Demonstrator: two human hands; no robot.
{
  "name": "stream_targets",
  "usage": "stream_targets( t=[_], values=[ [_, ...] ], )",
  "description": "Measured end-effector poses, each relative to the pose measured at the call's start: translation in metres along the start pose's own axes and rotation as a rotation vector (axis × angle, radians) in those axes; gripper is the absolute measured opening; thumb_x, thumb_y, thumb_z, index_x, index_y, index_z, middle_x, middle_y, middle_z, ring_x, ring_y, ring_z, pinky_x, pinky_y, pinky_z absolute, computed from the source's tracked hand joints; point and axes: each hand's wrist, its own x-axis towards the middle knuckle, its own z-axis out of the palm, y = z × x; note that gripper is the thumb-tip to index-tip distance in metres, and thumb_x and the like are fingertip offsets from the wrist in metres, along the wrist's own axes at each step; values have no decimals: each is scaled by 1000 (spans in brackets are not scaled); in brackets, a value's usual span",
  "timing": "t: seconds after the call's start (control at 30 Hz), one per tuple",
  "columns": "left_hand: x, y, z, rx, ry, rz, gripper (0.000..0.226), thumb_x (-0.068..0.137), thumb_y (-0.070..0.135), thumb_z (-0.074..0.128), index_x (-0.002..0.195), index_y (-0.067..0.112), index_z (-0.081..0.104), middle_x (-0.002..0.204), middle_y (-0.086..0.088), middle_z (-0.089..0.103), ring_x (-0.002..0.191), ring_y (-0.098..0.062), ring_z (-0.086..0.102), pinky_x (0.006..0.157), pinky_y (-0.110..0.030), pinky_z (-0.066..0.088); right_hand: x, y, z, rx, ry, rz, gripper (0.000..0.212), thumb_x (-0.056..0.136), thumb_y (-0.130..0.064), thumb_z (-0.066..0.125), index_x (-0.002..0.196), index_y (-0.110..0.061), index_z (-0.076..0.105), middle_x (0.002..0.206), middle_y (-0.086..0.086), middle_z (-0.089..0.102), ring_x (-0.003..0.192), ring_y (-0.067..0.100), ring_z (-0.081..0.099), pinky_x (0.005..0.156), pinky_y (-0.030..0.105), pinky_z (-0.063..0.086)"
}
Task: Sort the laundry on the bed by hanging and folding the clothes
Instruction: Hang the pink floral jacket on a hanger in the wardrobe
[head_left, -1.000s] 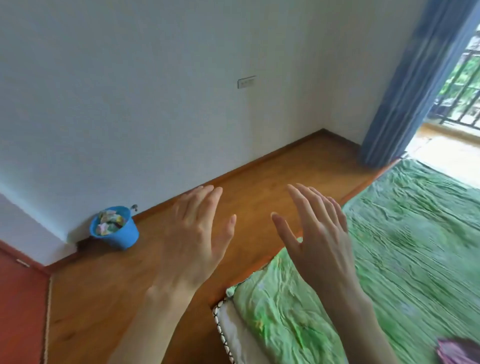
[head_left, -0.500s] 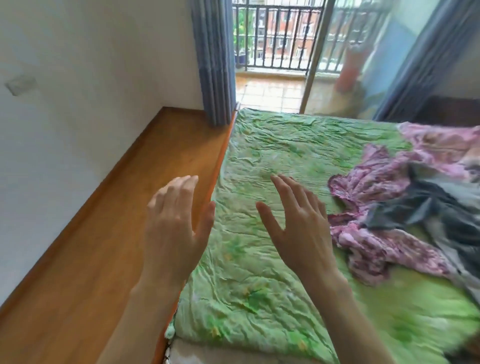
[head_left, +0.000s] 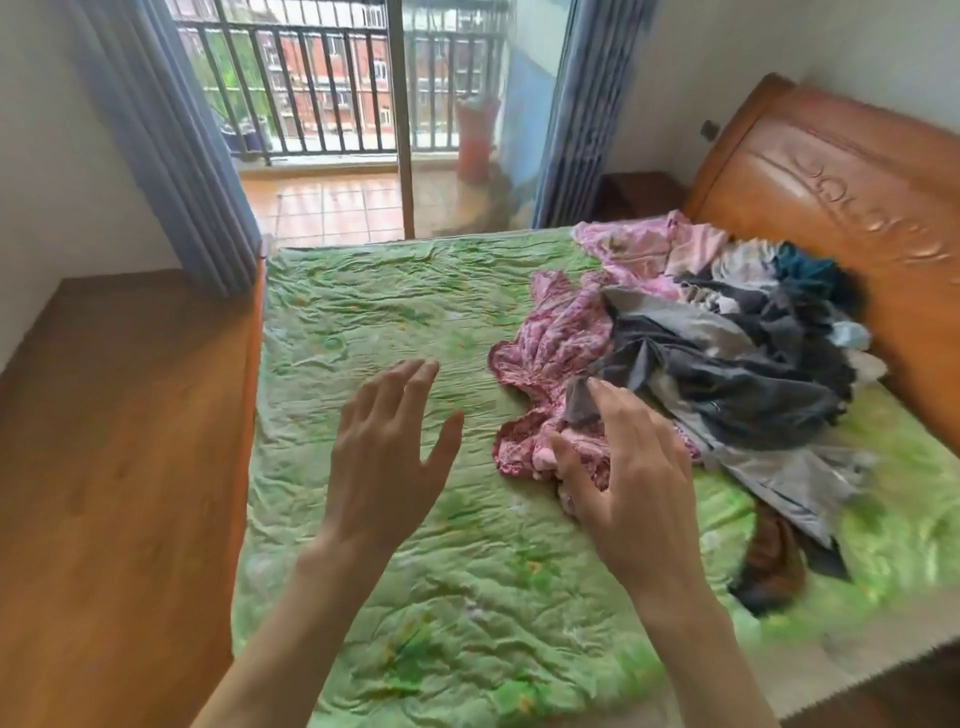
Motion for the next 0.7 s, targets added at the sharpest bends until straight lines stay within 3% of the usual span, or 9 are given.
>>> stream_targets(
  t=[0.23,0.37,0.53,0.7],
  values=[
    [23,40,106,-8,-54,-59,50,102,40,52,139,7,61,139,-10,64,128,-30,58,105,-48,49,23,86,34,41,-41,101,64,100,-50,62,152,-15,47,152,2,54,143,17,43,121,36,29],
    [45,58,165,30,-108,-105,50,102,40,53,140,8,60,139,-10,64,127,-30,58,104,-48,48,54,138,56,60,-99,78,66,99,-53,60,150,-13,49,149,5,56,140,22,48,119,43,36],
    [73,58,233,50,-116,-156,48,100,36,59,139,7,60,139,-11,64,128,-29,56,107,-44,44,87,196,98,35,-186,38,66,97,-48,65,150,-13,48,149,5,56,139,22,50,120,35,26],
    [89,43,293,23,-145,-199,46,101,33,57,139,7,61,138,-12,65,128,-29,58,108,-44,44,98,225,155,34,-264,13,62,97,-45,65,148,-13,51,147,6,58,138,23,52,119,43,35]
  ],
)
